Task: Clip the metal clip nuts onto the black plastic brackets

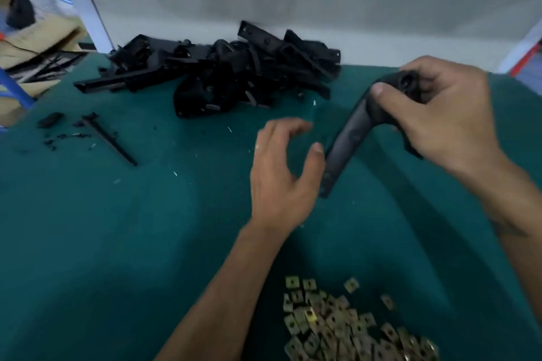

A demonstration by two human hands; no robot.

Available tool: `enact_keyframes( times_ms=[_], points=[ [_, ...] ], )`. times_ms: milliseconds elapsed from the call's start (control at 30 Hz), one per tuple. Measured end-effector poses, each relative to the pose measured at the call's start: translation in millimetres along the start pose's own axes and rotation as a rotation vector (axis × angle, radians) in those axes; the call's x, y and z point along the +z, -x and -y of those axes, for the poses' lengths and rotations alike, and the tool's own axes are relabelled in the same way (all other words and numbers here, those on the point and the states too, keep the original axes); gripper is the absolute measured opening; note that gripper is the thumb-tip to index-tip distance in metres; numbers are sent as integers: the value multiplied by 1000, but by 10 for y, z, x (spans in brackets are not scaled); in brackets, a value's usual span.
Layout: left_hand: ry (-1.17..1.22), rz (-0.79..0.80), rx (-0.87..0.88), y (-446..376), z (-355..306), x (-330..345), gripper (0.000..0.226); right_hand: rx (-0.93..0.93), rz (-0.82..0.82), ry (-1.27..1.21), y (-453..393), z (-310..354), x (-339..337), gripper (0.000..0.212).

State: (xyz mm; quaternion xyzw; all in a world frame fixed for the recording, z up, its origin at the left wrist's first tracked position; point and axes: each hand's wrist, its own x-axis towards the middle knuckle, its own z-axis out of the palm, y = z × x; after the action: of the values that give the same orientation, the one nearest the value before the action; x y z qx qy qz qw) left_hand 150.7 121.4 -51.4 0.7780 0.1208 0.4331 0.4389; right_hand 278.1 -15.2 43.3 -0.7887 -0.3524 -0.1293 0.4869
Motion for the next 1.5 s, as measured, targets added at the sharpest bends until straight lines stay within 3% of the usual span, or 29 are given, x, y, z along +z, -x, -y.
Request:
enact_keyframes(
  times_ms=[67,167,267,367,433,533,667,933,1133,1333,1500],
  points=[
    [31,234,2,-106,-129,-100,20,48,106,-110,206,110,44,19],
    [382,641,-274,-301,-257,-264,35,111,181,-252,486,158,193,21],
    [427,883,-387,-288,-220,-422,21,233,235,-477,720,172,292,35],
    [551,789,-554,-196,-112,-451,17,413,276,-637,955,78,163,30],
    [661,639,-668,-161,-16,-439,15,387,274,-447,1175,-62,-45,14],
    [658,533,-743,-118,111,-399,5,323,426,-188,1577,-170,-378,20],
    [723,512,-842,-126,186,-330,14,293,588,36,1886,-171,-548,29],
    [566,498,-581,-138,216,-262,26,194,545,16,1799,-276,-383,3],
    [586,579,-504,-113,286,-240,17,143,558,4,1565,-386,-129,27],
    [551,605,-465,-101,319,-199,29,49,499,78,1580,-405,-74,21],
    [573,567,-488,-102,321,-211,32,127,310,-25,1536,-457,-59,28]
  ],
)
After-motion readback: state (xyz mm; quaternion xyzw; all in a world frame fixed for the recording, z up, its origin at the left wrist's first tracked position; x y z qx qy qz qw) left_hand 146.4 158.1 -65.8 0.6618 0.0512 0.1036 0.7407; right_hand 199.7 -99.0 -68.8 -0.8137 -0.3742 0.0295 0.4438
